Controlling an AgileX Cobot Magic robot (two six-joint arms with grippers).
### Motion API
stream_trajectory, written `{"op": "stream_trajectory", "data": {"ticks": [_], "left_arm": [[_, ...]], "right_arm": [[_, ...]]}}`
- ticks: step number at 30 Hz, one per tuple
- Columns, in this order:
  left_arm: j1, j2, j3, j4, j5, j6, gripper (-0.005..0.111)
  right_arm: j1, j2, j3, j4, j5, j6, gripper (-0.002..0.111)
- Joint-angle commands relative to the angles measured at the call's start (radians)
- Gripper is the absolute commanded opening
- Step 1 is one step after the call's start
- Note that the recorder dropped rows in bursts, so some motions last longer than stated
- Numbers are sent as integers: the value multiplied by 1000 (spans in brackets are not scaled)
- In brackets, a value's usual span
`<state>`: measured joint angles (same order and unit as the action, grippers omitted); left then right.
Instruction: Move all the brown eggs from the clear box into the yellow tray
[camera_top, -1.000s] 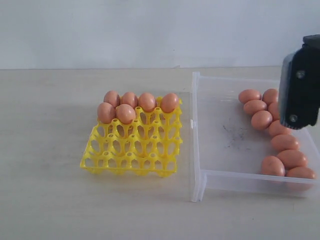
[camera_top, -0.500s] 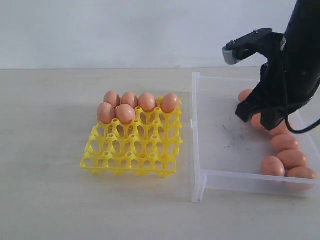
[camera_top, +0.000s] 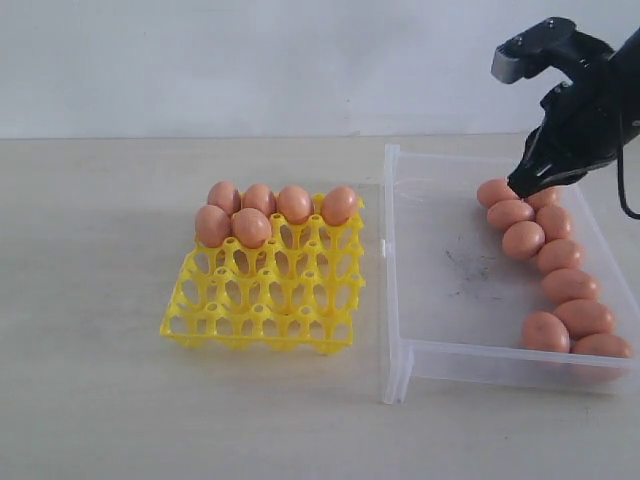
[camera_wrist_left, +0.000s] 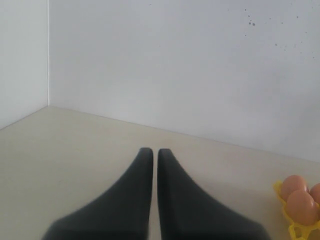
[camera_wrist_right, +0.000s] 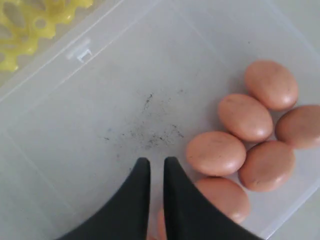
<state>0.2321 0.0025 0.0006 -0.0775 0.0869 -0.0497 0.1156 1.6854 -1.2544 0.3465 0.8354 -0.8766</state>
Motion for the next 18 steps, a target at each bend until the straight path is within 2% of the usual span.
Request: {"op": "stream_trajectory", "data": {"ticks": [1, 6, 18], "left_arm": [[2, -2, -1, -9, -11, -9, 4], [2, -2, -1, -9, -11, -9, 4], [2, -2, -1, -9, -11, -9, 4]], "right_arm": [[-2, 1, -4, 4, -23, -218, 12], [-2, 1, -4, 58, -29, -197, 16], [-2, 1, -4, 297, -73, -88, 16]]}}
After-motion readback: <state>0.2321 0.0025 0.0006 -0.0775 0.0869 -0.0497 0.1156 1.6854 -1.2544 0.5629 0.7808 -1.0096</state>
